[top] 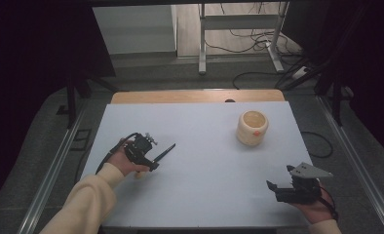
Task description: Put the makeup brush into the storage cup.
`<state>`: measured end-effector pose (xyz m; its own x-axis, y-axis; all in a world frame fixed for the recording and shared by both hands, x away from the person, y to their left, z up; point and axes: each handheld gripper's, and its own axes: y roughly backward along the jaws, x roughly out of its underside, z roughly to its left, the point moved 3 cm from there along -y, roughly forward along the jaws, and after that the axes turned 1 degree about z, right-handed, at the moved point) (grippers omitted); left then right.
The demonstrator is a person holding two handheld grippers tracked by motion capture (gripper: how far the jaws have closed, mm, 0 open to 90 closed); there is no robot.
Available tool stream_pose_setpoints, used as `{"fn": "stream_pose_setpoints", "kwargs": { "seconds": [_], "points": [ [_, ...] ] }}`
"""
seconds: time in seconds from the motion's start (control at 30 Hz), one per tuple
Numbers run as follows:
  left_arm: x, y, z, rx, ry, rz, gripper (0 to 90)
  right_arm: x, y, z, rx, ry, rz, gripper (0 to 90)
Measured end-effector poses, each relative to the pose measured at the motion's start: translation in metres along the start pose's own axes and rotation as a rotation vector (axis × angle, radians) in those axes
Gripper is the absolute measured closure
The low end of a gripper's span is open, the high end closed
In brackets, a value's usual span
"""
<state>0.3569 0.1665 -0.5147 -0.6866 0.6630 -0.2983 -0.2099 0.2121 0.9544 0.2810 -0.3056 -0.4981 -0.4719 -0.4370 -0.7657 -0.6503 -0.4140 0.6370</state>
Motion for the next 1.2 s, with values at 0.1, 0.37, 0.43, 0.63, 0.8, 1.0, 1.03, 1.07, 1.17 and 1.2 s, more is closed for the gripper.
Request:
{"fn": "stream_pose_setpoints", "kwargs": {
  "seconds": [0.1, 0.37, 0.43, 0.63, 0.8, 1.0, 1.03, 1.07, 1.17, 1.2],
  "points": [
    [0.000, -0.002, -0.001, 0.002, -0.002, 0.009, 31.2, 0.000, 0.000, 0.000, 0.000, -0.001, 0.002, 10.7],
    [0.000, -0.008, 0.002, 0.003, 0.001, 0.043, 31.8, 0.000, -0.001, 0.000, 0.001, 0.000, 0.006, 10.7],
    [0.001, -0.010, 0.002, 0.000, 0.000, 0.050, 32.3, 0.001, -0.001, 0.000, 0.001, 0.001, 0.007, 10.7],
    [0.000, -0.014, 0.003, 0.000, -0.007, 0.072, 38.2, 0.001, -0.001, 0.000, 0.001, 0.001, 0.009, 10.7],
    [0.000, -0.017, 0.002, 0.004, -0.013, 0.087, 44.2, 0.001, -0.001, 0.000, 0.001, 0.001, 0.009, 10.8],
    [0.000, -0.021, 0.002, 0.000, -0.017, 0.108, 52.7, 0.001, -0.001, 0.000, -0.001, -0.001, 0.009, 10.8],
    [0.000, -0.021, 0.003, 0.005, -0.017, 0.111, 54.9, 0.001, -0.001, 0.000, -0.001, -0.002, 0.008, 10.8],
    [0.000, -0.022, 0.003, 0.007, -0.018, 0.117, 57.2, 0.000, -0.001, 0.000, -0.001, -0.003, 0.007, 10.8],
    [0.000, -0.022, 0.003, 0.027, -0.012, 0.118, 63.9, 0.000, 0.000, -0.001, -0.001, -0.003, 0.007, 10.8],
    [0.000, -0.022, 0.003, 0.030, -0.011, 0.119, 66.2, 0.001, 0.000, -0.001, 0.000, -0.003, 0.006, 10.8]
  ]
}}
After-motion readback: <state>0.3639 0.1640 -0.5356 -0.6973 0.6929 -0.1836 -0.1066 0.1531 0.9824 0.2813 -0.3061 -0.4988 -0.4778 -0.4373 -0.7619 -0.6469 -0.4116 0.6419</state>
